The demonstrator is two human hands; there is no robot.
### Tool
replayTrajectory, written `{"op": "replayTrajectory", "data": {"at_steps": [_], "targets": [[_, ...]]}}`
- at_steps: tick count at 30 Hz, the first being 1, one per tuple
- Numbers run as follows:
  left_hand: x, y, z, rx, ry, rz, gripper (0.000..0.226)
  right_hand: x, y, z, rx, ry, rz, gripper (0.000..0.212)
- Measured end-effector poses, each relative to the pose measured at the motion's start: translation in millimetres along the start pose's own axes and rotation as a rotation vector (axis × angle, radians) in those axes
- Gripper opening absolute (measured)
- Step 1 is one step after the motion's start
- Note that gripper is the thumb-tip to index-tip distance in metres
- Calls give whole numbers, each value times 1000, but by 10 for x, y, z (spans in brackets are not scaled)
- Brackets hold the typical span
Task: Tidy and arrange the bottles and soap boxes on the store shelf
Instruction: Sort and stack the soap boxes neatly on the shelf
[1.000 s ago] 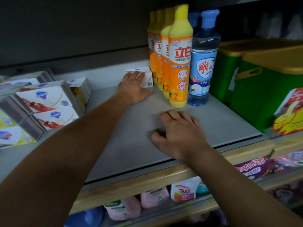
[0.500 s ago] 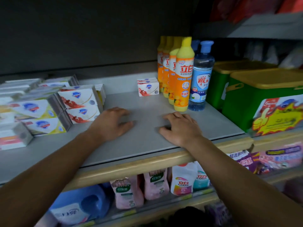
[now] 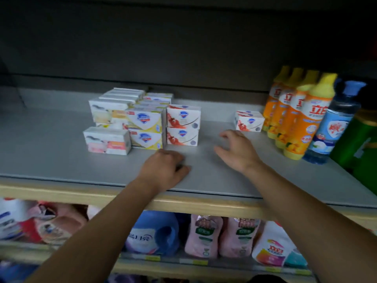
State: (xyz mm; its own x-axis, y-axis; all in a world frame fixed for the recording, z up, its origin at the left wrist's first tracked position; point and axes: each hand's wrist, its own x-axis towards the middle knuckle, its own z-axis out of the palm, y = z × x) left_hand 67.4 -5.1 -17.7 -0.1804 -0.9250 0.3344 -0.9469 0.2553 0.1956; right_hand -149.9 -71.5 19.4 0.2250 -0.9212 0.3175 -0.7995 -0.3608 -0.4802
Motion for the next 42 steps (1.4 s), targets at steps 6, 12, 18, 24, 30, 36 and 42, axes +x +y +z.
{"op": "replayTrajectory", "data": {"at_steps": [6, 12, 18, 24, 30, 36, 42], "targets": [[2, -26, 36, 8, 36, -66, 58, 655, -615, 75, 9, 68, -142, 61], [38, -44, 85, -15, 112, -94, 38, 886, -717, 208, -117, 64, -124, 51], [82, -100, 15, -449, 201, -231, 52, 437, -554, 27, 105, 165, -167, 44], [19, -166, -98, -1041, 178, -165, 42, -145, -432, 146, 421, -16, -142, 39], [0, -150, -138, -1190, 223, -283, 5, -465, -343, 342, 649, -84, -118, 73], [-25, -102, -155, -1281, 228, -316, 12, -417, -307, 404, 617, -69, -135, 75], [-76, -113, -210, -1240, 213, -245, 20, -397, -236, 414, 737, -41, -2, 17]]}}
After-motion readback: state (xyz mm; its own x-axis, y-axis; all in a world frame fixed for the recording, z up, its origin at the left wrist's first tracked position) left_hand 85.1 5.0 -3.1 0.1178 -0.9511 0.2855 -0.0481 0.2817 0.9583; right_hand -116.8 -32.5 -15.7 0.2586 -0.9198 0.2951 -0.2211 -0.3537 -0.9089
